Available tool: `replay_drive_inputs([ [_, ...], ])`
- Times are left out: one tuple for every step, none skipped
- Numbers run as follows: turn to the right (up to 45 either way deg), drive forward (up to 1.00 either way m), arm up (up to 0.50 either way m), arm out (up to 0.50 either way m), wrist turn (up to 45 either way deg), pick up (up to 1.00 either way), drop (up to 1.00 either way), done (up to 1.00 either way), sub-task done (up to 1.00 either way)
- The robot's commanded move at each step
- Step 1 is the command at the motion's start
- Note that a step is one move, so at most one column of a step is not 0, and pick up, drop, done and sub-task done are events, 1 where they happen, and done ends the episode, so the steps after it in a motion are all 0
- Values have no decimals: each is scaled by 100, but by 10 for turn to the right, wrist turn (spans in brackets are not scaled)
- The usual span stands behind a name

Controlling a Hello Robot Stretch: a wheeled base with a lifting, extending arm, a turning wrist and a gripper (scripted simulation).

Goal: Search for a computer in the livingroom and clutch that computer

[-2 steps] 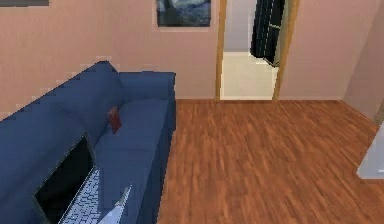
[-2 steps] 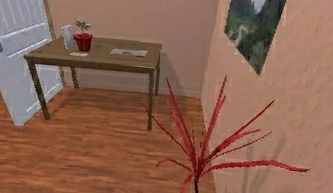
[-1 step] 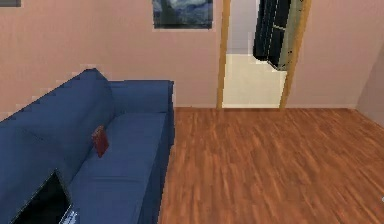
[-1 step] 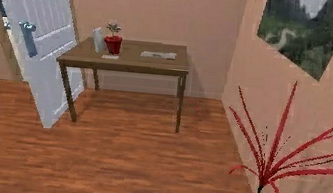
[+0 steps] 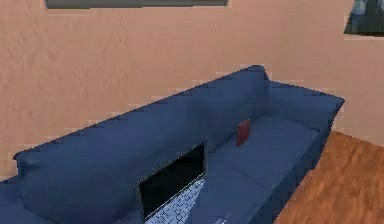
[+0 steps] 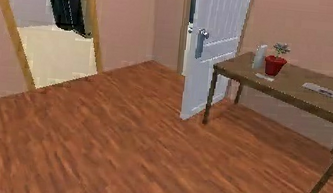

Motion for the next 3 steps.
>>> replay_drive_inputs([
  [-450, 0, 0, 0, 0, 0, 0, 0, 0],
  [-390, 0, 0, 0, 0, 0, 0, 0, 0],
  [0, 0, 50, 0, 0, 0, 0, 0, 0],
])
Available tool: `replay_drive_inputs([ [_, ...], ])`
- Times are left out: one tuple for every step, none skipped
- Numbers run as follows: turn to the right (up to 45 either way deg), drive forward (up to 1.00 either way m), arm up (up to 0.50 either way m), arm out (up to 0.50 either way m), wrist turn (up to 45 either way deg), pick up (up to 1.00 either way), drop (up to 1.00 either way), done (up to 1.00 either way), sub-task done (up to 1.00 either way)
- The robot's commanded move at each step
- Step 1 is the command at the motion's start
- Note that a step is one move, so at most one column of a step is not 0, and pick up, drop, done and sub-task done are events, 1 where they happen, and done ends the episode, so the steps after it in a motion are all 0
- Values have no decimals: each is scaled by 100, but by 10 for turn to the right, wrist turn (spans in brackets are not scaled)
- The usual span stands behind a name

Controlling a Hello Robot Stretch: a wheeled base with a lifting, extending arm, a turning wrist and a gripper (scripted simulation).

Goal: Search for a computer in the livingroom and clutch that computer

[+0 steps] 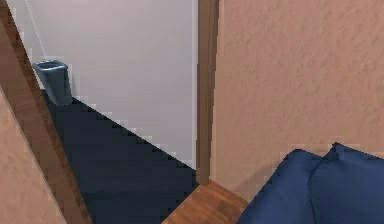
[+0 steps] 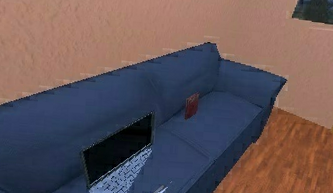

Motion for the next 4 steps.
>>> replay_drive_inputs([
  [0, 0, 2, 0, 0, 0, 0, 0, 0],
  [0, 0, 0, 18, 0, 0, 0, 0, 0],
  [0, 0, 0, 0, 450, 0, 0, 0, 0],
  [0, 0, 0, 0, 450, 0, 0, 0, 0],
])
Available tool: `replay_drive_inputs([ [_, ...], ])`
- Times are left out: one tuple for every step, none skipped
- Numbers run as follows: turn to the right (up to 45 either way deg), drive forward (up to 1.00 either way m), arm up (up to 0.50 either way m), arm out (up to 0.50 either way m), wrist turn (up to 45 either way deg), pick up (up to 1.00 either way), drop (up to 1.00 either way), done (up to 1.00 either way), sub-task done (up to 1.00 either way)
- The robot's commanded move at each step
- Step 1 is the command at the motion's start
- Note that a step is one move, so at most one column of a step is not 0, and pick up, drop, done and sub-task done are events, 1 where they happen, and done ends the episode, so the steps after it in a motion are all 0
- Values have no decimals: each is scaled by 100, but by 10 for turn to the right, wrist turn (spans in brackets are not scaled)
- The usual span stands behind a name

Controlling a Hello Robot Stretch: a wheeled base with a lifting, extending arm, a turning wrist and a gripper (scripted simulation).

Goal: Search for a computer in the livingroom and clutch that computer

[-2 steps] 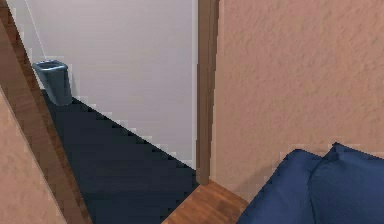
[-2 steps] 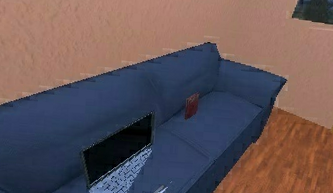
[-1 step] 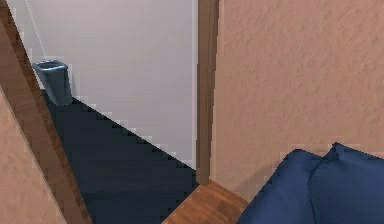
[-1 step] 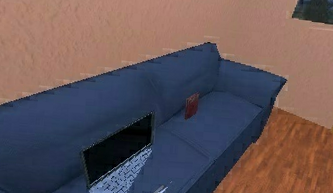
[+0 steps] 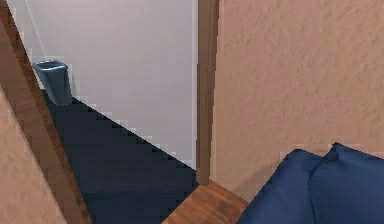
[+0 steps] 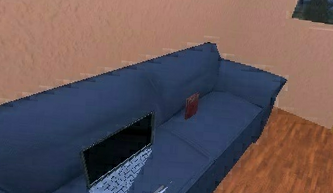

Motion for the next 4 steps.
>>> replay_drive_inputs([
  [0, 0, 0, 0, 450, 0, 0, 0, 0],
  [0, 0, 0, 0, 90, 0, 0, 0, 0],
  [0, 0, -30, 0, 0, 0, 0, 0, 0],
  [0, 0, 0, 0, 0, 100, 0, 0, 0],
])
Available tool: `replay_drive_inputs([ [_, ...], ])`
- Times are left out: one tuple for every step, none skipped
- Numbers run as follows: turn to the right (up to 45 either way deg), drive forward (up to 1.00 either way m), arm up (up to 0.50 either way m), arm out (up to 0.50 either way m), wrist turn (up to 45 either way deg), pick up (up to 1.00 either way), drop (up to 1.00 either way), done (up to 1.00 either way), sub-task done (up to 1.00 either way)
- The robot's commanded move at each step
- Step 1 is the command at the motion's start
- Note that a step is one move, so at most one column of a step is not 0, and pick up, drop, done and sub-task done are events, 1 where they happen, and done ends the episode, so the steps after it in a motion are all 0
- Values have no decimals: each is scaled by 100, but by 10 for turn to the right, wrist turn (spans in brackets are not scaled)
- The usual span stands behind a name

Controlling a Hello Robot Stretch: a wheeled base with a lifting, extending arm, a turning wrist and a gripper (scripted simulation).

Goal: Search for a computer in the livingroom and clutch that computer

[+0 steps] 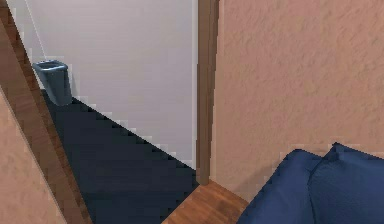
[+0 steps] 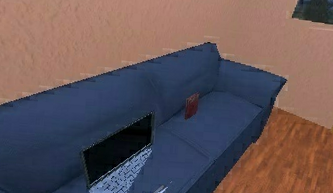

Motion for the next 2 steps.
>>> replay_drive_inputs([
  [0, 0, 10, 0, 0, 0, 0, 0, 0],
  [0, 0, 0, 0, 0, 0, 0, 100, 0],
])
